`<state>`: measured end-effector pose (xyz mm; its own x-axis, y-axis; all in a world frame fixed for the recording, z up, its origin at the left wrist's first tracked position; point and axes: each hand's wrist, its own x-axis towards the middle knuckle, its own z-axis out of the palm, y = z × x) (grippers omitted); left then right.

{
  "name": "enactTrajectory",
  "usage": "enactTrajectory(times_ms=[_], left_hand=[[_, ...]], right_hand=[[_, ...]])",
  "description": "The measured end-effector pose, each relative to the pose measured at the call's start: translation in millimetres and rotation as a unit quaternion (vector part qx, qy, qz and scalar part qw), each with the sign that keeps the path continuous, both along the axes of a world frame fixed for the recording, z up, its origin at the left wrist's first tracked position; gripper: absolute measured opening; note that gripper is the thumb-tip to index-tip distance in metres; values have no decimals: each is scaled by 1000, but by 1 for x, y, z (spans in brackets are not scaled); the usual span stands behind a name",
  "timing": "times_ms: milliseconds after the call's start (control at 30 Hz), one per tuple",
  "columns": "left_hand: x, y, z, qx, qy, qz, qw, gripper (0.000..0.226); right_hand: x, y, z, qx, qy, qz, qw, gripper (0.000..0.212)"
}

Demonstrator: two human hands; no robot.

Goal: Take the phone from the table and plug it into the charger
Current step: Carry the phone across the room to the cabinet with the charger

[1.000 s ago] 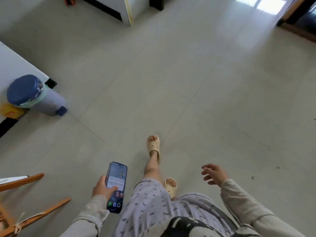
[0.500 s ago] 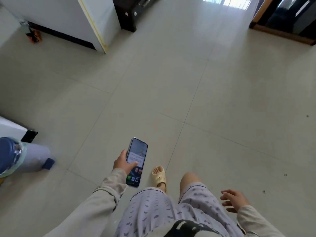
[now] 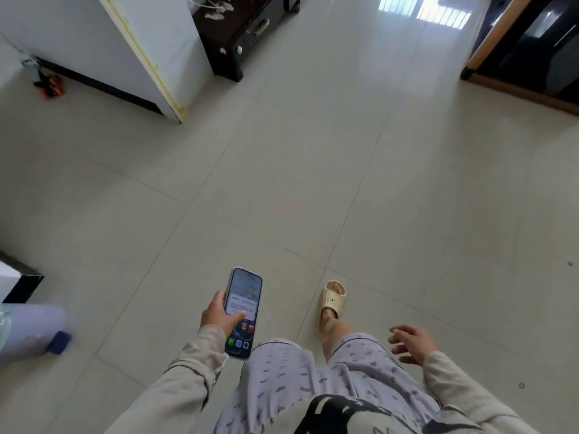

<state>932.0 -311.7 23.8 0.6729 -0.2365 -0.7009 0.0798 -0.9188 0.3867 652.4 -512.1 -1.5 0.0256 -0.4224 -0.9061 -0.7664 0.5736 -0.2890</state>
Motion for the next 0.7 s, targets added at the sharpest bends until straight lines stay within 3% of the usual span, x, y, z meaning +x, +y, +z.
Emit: enactTrajectory(times_ms=[267, 500, 700], left_hand=[[16, -86, -5, 26, -5, 97, 995, 29], [58, -164, -12, 35, 5, 100, 994, 30], [133, -252, -15, 31, 4, 88, 996, 30]], right_hand=[[73, -142, 23, -3, -51, 114, 992, 31], [127, -233, 25, -22, -76, 108, 991, 30], [172, -297, 12, -6, -40, 79, 996, 30]])
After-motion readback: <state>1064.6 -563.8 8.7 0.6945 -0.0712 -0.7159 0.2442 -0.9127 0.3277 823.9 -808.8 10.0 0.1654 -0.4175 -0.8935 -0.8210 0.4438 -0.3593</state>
